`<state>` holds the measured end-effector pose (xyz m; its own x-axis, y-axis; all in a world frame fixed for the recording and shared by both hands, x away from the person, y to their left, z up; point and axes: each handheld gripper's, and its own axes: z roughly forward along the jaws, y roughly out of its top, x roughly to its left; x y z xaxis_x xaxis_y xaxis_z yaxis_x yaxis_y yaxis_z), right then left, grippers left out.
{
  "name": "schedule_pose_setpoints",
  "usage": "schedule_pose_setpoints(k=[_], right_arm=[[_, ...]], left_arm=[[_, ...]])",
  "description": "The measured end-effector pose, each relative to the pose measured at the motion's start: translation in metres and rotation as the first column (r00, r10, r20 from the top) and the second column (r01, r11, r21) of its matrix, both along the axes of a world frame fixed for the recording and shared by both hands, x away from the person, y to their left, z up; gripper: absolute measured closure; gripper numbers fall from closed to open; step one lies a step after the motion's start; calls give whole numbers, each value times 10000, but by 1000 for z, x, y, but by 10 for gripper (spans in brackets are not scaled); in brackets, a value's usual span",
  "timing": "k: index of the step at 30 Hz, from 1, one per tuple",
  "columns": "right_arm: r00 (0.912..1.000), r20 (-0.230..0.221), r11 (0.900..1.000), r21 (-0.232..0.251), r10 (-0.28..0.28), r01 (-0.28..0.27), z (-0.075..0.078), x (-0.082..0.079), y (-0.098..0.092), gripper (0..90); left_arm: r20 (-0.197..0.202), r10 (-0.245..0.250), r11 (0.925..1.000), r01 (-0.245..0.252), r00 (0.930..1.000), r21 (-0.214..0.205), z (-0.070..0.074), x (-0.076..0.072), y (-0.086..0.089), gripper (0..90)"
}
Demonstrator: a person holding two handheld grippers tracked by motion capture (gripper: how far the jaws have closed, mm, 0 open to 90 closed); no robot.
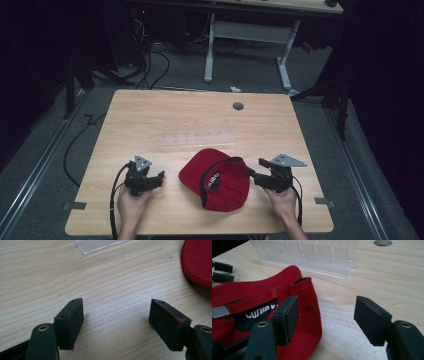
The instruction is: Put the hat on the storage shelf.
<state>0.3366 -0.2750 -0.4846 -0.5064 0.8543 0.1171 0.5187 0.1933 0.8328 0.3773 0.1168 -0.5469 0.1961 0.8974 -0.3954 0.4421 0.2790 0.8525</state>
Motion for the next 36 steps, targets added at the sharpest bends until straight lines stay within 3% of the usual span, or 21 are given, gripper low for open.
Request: schedule_pose_setpoints(k=[14, 21, 29, 36], right_arm=[[9960, -491, 9971, -84, 747, -752, -10, 25, 27, 336], [9896, -1019, 9945, -134, 1016, -1035, -23, 35, 36, 343], [9795, -1517, 9908, -69, 1328, -1354, -34, 41, 43, 406], [9748, -1649, 9874, -248, 1504, -1565, -38, 43, 48, 446]], left_arm=[[-1, 3, 10000, -3, 10000, 0, 0, 0, 0, 282], [-9, 2, 10000, -2, 10000, 12, 0, 0, 0, 282], [0, -6, 10000, 6, 10000, -4, 0, 0, 0, 278], [-1, -7, 10000, 7, 10000, 20, 0, 0, 0, 279]])
